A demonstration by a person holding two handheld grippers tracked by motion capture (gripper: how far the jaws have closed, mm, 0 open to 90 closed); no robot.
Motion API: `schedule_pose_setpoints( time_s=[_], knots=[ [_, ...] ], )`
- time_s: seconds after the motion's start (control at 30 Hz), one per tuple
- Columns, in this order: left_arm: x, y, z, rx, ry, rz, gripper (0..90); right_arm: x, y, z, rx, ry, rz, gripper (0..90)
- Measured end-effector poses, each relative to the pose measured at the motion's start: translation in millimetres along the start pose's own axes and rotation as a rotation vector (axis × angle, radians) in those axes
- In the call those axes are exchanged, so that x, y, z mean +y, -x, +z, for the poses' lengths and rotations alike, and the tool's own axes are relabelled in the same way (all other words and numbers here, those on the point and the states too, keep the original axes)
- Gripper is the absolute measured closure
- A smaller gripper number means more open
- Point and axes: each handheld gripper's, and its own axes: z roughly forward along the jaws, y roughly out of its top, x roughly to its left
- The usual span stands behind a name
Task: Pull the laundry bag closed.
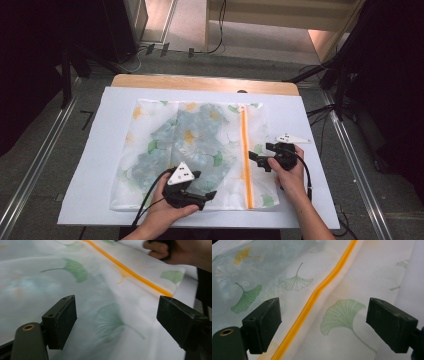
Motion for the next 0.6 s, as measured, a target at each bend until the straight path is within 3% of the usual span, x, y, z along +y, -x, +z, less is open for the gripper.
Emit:
schedule_pose_setpoints(
  time_s=[0.3,0.6],
  knots=[
    [-4.7,-44.7,-42.4,0.106,0.057,-0.032,16.6,-25.8,-10.3,-27.6,0.008,0.004,-0.013,13.3],
    [-16.8,-76.5,-83.2,0.172,0.098,-0.092,15.7,-45.8,-25.2,-62.6,0.017,0.013,-0.036,13.2]
  ],
)
